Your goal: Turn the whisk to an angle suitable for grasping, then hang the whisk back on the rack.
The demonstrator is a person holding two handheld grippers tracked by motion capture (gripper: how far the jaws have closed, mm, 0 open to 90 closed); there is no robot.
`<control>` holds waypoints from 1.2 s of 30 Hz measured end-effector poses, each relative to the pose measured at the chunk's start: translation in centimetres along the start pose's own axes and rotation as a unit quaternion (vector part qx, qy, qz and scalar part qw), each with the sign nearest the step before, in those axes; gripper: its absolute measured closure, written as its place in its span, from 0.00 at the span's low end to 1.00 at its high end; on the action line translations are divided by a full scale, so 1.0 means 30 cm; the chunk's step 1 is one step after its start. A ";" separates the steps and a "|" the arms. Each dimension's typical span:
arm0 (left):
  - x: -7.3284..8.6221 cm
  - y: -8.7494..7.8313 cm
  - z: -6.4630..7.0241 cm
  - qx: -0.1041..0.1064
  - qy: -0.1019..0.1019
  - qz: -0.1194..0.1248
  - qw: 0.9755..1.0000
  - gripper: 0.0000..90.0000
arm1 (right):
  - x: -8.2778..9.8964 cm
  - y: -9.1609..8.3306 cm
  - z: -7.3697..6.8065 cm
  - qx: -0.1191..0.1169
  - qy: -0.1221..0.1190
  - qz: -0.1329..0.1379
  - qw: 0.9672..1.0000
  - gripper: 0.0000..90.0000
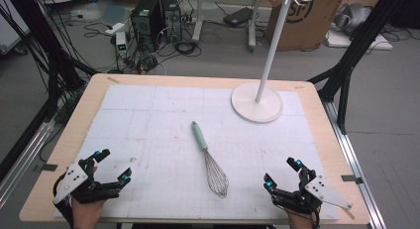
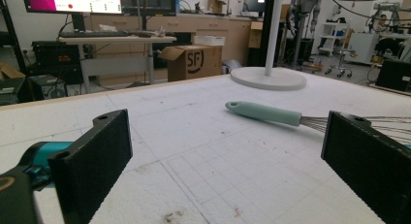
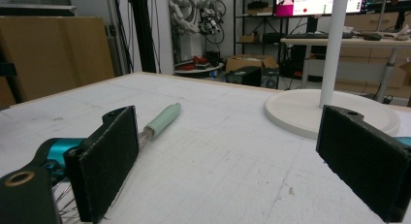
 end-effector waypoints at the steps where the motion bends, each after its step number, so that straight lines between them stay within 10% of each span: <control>1: 0.000 0.000 0.000 0.001 0.000 0.000 1.000 0.05 | 0.001 0.000 -0.001 0.000 0.002 -0.001 1.000 0.08; 23: 0.000 0.000 0.008 0.005 -0.001 0.000 1.000 0.05 | -0.003 0.014 -0.018 -0.011 0.015 0.001 1.000 0.08; 36: 0.004 0.003 0.015 0.010 -0.008 0.000 1.000 0.05 | -0.033 0.134 -0.046 -0.032 0.035 -0.025 0.999 0.16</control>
Point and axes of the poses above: each handheld gripper's, and its own axes: y roughly forward along the jaws, x roughly out of its underside, z roughly to its right, the point moved 10 cm from there along y, roughly forward along the jaws, and after that the axes turned 12 degrees about -x, right-handed, at the moved point
